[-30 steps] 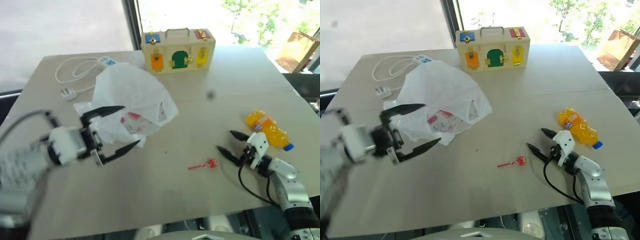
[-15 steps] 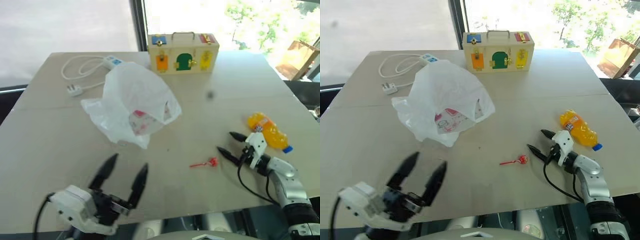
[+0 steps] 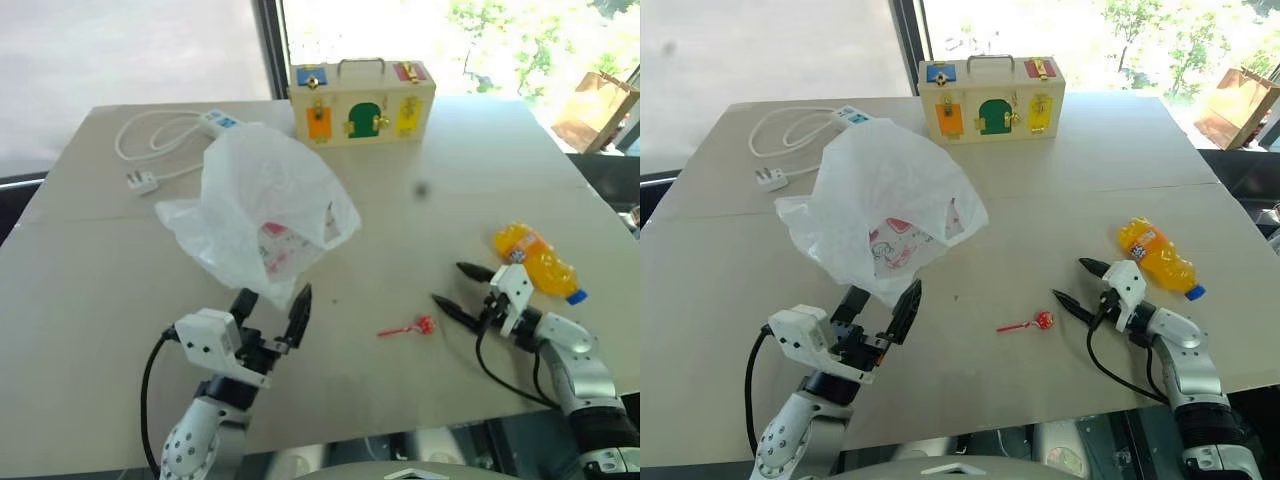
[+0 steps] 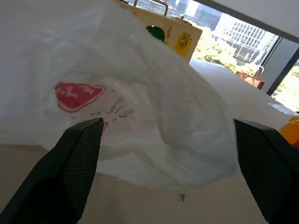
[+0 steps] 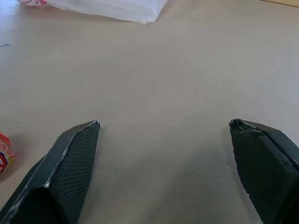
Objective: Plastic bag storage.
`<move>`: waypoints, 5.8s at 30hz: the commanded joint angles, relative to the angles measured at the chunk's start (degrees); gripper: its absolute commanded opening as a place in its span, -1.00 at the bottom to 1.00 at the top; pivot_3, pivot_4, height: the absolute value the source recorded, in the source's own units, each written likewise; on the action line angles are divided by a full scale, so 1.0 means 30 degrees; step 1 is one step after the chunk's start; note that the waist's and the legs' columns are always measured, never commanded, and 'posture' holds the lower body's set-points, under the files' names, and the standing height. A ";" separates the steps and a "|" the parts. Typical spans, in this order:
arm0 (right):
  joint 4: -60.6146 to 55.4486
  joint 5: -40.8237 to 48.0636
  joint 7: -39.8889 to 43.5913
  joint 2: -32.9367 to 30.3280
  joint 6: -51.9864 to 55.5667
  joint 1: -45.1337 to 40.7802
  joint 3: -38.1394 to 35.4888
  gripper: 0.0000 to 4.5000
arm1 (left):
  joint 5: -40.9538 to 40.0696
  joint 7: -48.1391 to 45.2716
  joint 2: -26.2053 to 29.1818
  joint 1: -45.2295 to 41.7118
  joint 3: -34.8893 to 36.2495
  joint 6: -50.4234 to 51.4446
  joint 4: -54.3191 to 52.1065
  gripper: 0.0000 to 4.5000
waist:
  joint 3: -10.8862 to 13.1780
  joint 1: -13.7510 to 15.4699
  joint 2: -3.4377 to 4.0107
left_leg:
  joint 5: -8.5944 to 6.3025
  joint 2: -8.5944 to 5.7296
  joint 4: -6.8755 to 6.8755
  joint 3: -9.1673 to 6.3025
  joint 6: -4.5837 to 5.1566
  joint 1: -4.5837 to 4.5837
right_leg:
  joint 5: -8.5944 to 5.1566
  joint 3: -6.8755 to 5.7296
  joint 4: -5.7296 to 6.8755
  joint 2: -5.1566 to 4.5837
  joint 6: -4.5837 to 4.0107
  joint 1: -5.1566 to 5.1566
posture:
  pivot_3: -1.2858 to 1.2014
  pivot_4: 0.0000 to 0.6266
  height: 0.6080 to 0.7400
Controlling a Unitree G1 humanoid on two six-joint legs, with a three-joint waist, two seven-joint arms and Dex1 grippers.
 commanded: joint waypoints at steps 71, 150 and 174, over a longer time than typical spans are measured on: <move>-0.4468 -0.0972 0.2998 -0.1209 0.4036 -0.2340 0.4922 0.96 | 0.1195 -0.2993 0.0904 0.4323 0.2552 -0.5306 0.0987 -1.00 | 0.0259 0.0360 0.0258 | -0.0032 -0.0008 0.0182 0.0070 0.0062 -0.0313 | 0.0059 -0.0002 0.0046 -0.0008 0.0081 -0.0248 | 0.03 -0.52 0.98; -0.3605 -0.5540 -0.3890 0.6946 1.3099 -1.2462 0.9837 0.99 | -1.4176 -0.2906 0.0838 0.1542 0.8545 0.1456 0.2661 -1.00 | 0.0258 -0.0657 0.0271 | 0.0093 0.0231 0.0178 0.0283 -0.0135 -0.0323 | 0.0201 0.0195 0.0434 0.0299 -0.0155 -0.0594 | 0.03 -0.52 0.98; -0.0532 -0.4484 -0.4841 0.7590 1.0662 -1.4760 0.6542 -0.96 | -1.2809 -0.3100 0.0623 0.0154 0.9137 0.1802 0.3395 -1.00 | 0.0263 -0.0574 0.0266 | 0.0111 0.0226 0.0184 0.0280 -0.0166 -0.0319 | 0.0218 0.0188 0.0425 0.0299 -0.0170 -0.0599 | 0.03 -0.52 0.98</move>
